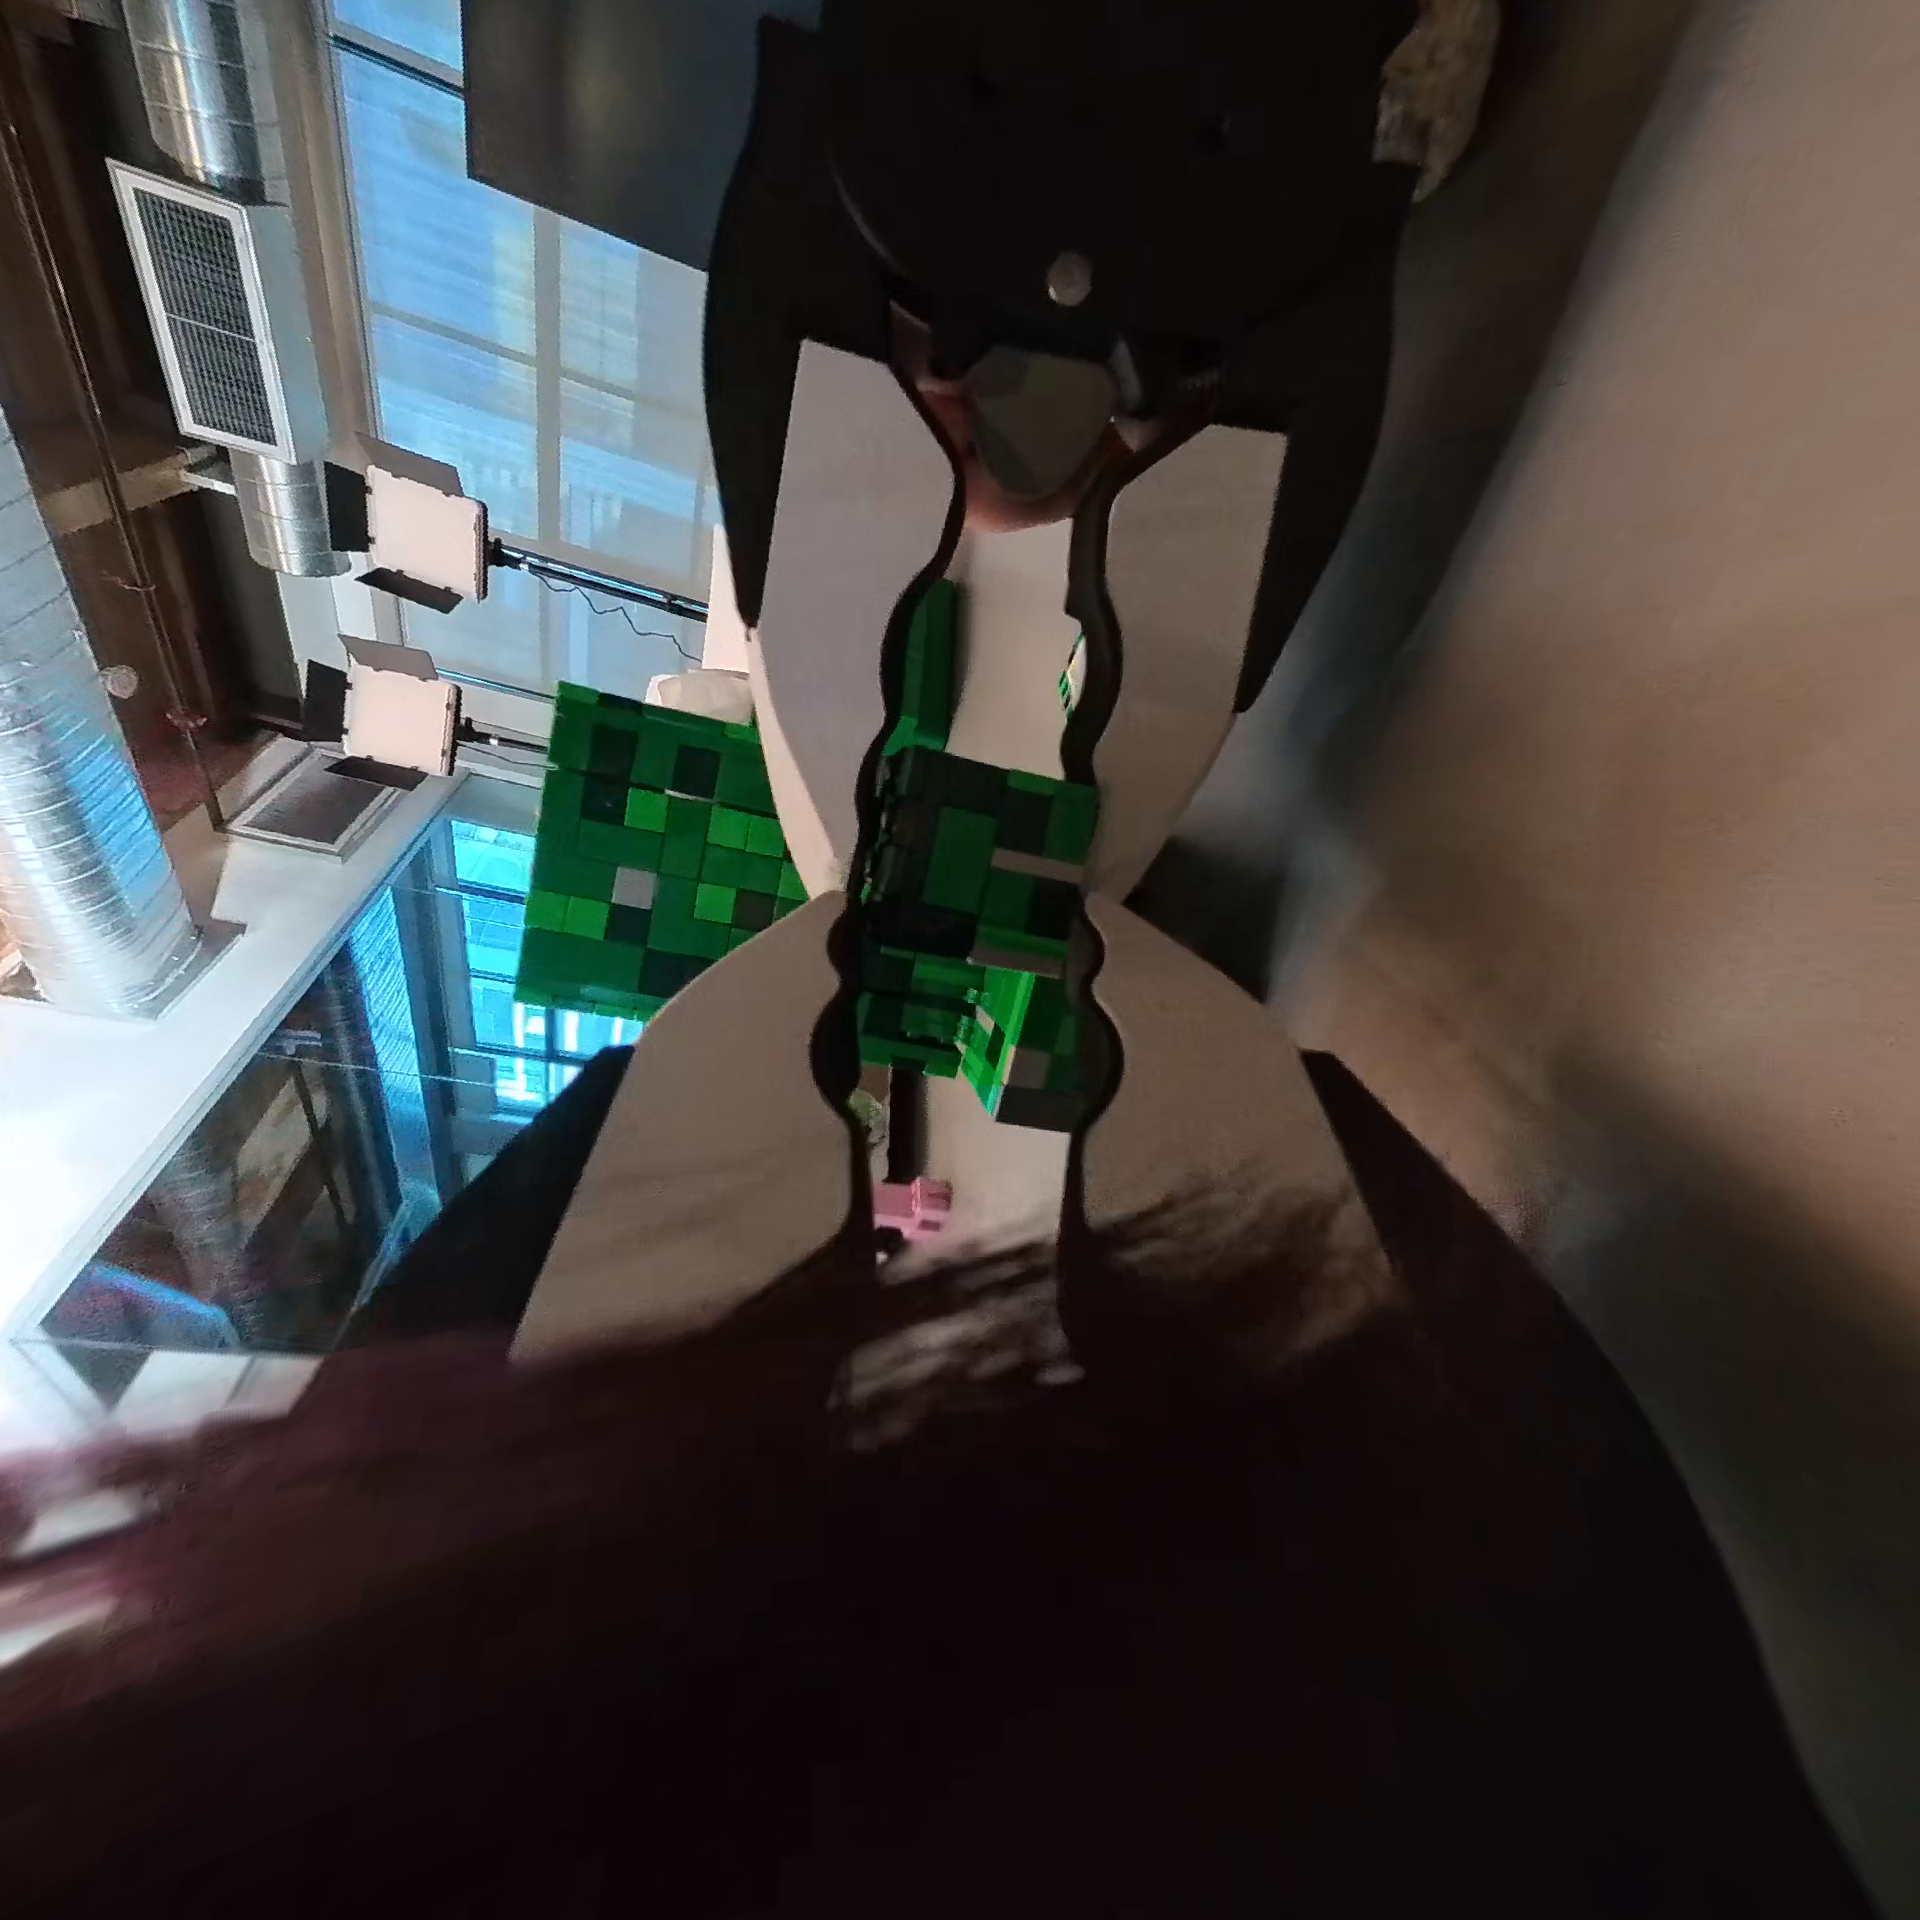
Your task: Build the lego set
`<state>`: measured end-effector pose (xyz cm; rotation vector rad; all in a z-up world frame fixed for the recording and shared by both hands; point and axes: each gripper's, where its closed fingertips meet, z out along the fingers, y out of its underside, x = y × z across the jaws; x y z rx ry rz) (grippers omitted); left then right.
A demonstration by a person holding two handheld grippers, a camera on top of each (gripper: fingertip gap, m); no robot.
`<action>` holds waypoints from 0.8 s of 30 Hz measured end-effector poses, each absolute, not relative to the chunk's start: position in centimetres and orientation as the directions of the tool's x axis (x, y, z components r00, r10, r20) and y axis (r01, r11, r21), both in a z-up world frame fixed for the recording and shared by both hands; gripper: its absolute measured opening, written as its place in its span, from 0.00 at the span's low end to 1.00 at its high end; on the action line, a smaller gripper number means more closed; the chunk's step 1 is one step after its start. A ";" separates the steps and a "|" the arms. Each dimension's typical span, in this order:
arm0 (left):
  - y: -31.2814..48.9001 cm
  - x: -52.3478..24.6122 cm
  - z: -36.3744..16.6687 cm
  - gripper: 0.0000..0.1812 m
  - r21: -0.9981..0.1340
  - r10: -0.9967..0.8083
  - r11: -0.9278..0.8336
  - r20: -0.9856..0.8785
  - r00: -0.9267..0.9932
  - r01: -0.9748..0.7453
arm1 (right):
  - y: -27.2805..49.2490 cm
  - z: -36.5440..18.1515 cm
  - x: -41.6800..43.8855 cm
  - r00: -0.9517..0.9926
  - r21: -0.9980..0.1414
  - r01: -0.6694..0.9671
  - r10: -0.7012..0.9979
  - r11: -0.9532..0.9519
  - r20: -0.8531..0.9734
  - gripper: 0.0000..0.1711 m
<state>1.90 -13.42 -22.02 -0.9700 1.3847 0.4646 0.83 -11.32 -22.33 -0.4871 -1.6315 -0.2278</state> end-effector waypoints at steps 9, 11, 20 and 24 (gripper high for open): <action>-13.9 1.3 -22.2 0.28 -0.401 -0.340 0.511 -0.907 0.250 -0.760 | -12.5 -23.1 1.5 -0.051 -0.217 0.397 0.258 0.892 0.965 0.37; -14.1 0.8 -22.3 0.29 -0.427 -0.358 0.489 -0.893 0.272 -0.760 | -12.9 -22.9 2.0 -0.036 -0.234 0.387 0.268 0.892 0.963 0.37; -14.0 -1.5 -23.3 0.29 -0.544 -0.474 0.385 -0.810 0.345 -0.746 | -17.0 -21.7 2.5 -0.100 -0.600 0.293 0.648 0.744 0.755 0.39; -14.4 -0.9 -24.1 0.29 -0.583 -0.560 0.379 -0.763 0.324 -0.718 | -16.4 -22.8 2.0 -0.163 -0.676 0.430 0.788 0.598 0.594 0.43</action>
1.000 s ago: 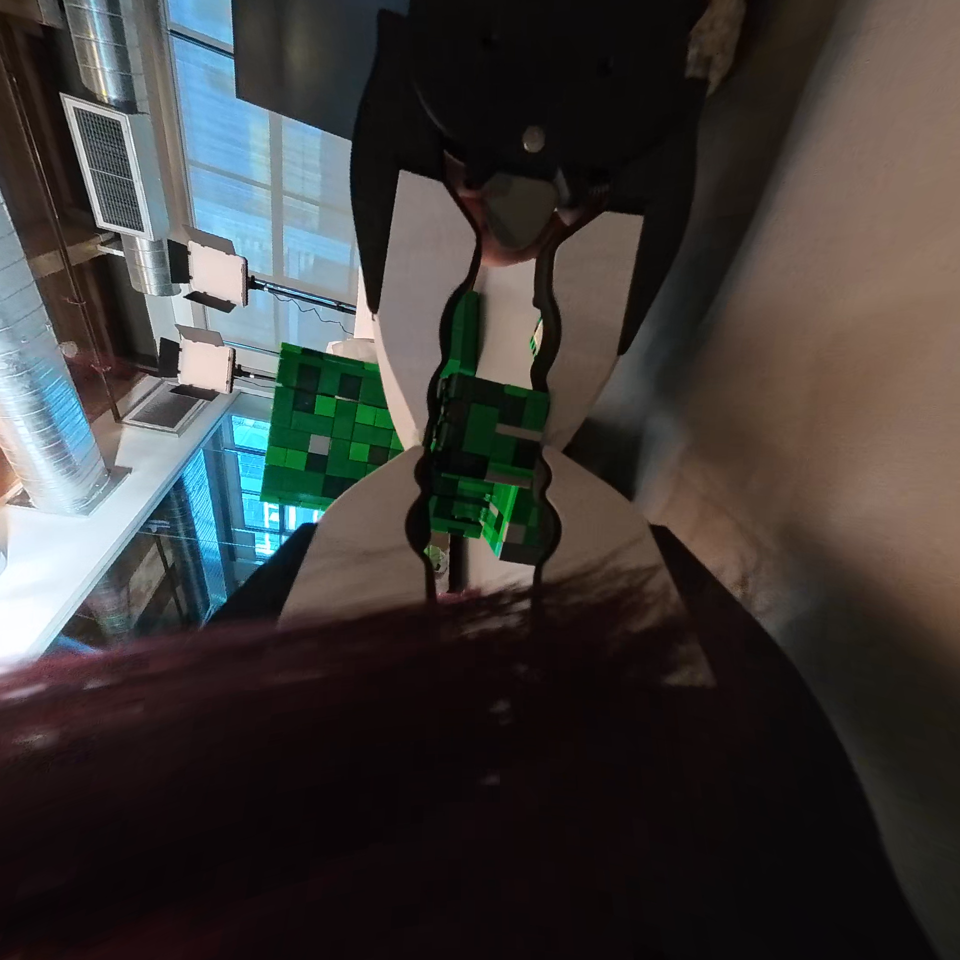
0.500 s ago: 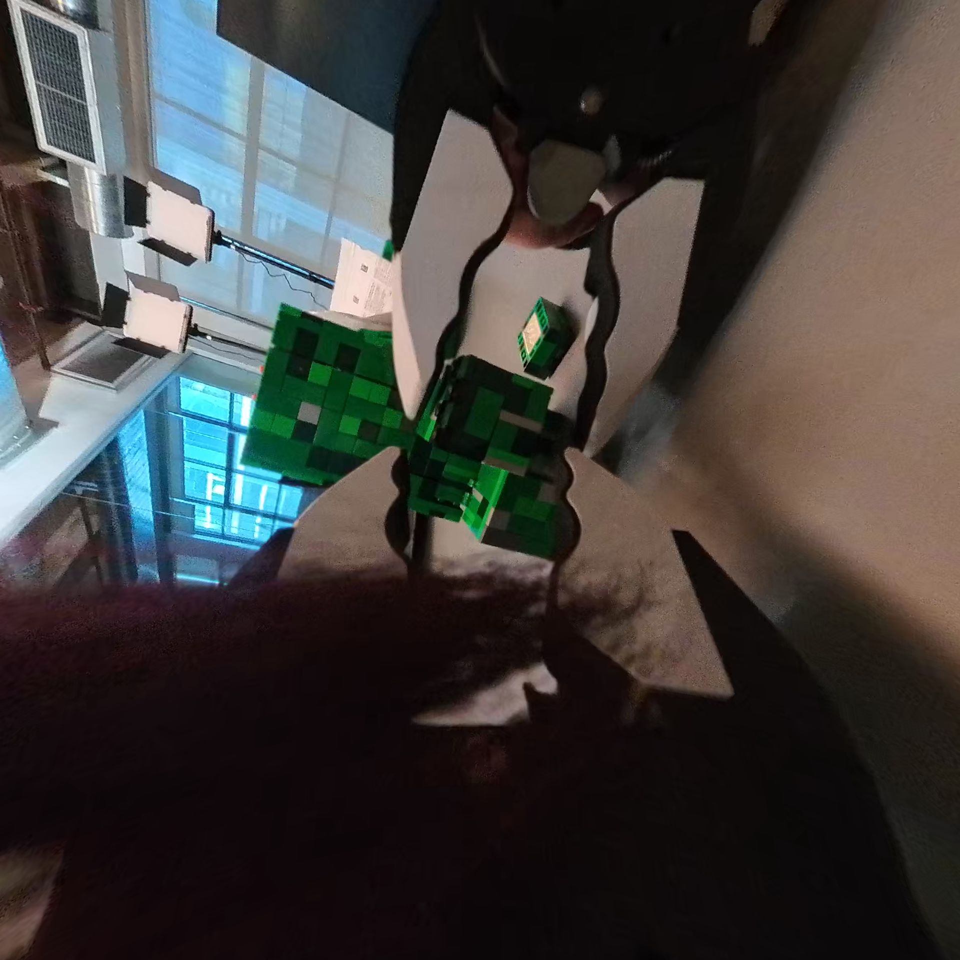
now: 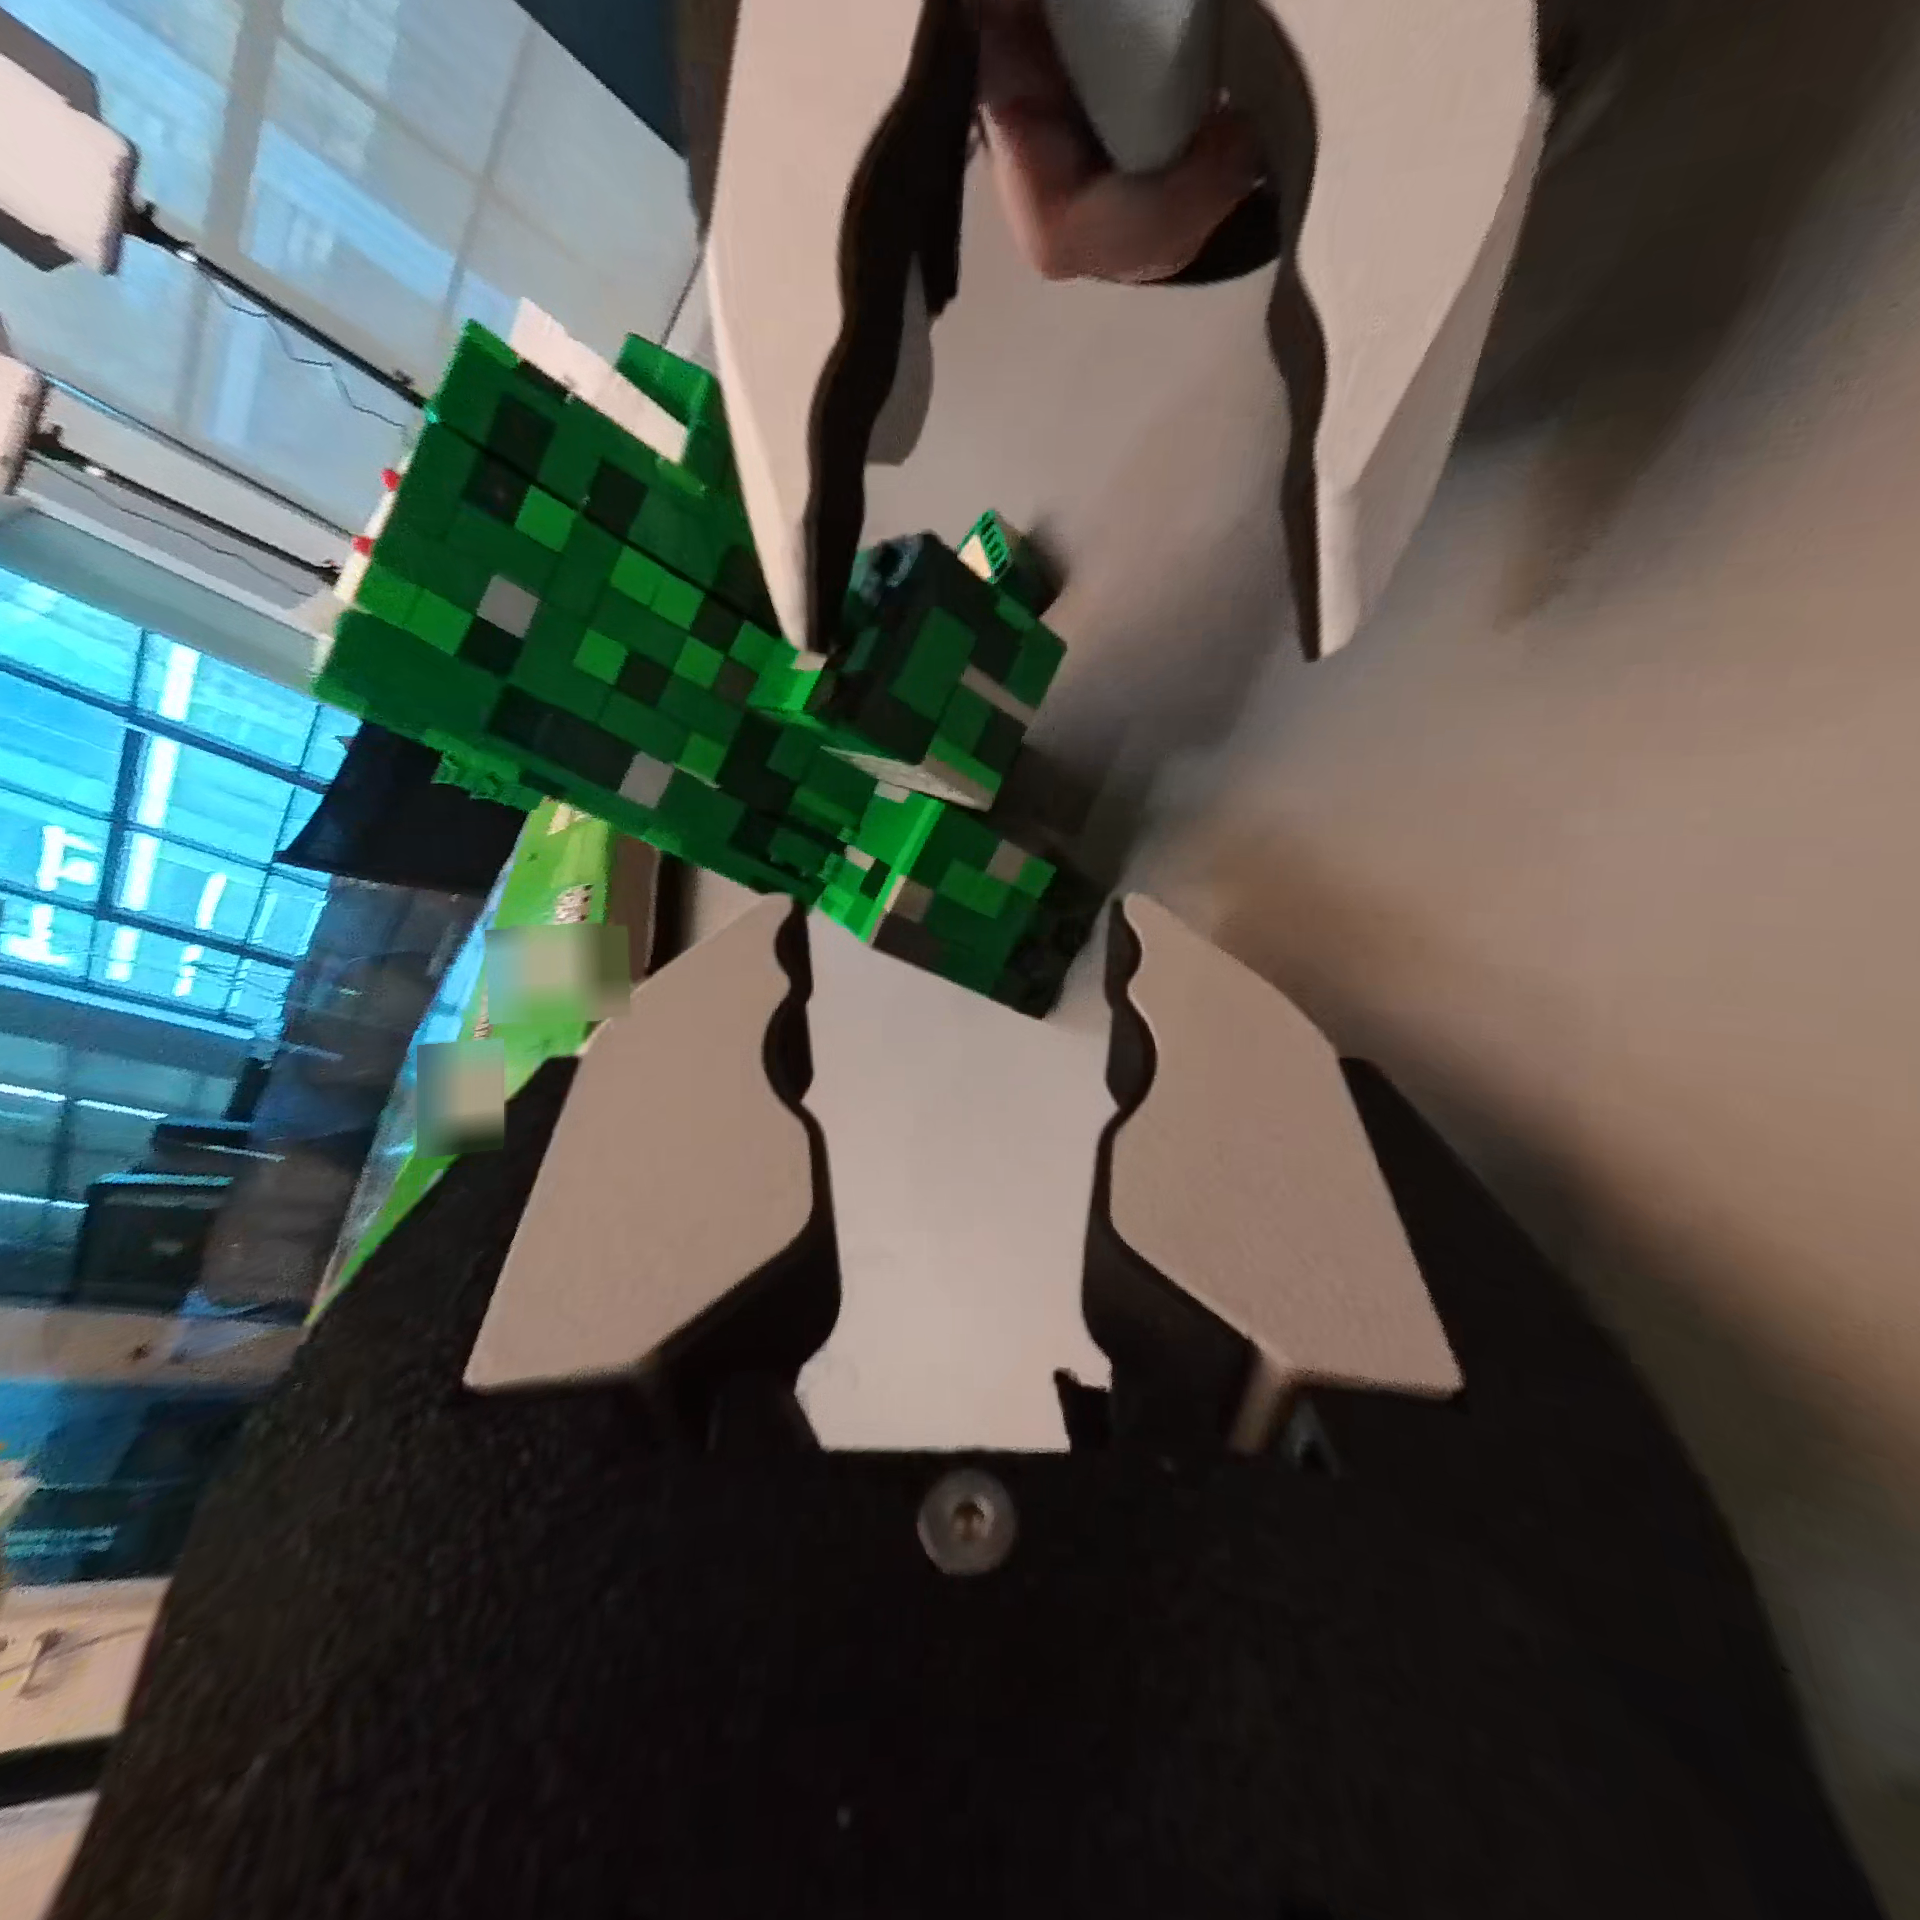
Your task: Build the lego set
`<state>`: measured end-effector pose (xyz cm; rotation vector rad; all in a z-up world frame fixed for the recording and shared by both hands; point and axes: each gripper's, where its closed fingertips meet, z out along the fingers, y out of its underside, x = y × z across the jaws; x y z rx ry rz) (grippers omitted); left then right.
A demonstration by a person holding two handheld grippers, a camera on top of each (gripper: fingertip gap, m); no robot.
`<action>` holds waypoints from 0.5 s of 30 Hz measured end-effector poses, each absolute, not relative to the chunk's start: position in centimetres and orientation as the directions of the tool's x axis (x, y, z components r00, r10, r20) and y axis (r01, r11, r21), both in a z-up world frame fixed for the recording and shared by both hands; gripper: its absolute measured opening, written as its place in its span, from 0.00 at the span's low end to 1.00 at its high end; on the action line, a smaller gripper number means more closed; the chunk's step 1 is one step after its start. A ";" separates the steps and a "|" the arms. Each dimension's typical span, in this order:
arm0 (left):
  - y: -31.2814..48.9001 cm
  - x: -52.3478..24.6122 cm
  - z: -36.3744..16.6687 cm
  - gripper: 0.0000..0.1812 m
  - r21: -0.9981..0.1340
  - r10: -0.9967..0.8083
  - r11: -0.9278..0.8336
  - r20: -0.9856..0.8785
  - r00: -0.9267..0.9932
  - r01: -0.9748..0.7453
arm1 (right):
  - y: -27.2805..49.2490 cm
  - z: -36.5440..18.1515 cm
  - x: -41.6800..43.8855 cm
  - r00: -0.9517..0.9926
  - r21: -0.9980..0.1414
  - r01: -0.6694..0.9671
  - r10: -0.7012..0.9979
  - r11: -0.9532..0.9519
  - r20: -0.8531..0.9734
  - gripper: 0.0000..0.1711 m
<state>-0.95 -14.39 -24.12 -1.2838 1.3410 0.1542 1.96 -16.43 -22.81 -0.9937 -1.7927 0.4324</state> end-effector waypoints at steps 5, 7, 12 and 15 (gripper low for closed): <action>-13.7 0.2 -25.2 0.31 -0.592 -0.622 0.341 -0.725 0.297 -0.730 | -16.6 -23.1 2.0 -0.188 -0.679 0.457 0.809 0.574 0.557 0.39; -13.5 0.4 -25.6 0.33 -0.600 -0.647 0.320 -0.704 0.293 -0.734 | -16.9 -23.7 1.9 -0.200 -0.673 0.464 0.809 0.575 0.553 0.38; -13.8 0.0 -25.8 0.34 -0.604 -0.659 0.310 -0.693 0.291 -0.734 | -17.1 -25.3 2.0 -0.226 -0.670 0.500 0.830 0.548 0.510 0.37; -14.1 -0.3 -25.8 0.35 -0.625 -0.677 0.304 -0.673 0.299 -0.719 | -16.9 -26.4 2.1 -0.236 -0.668 0.537 0.852 0.515 0.467 0.37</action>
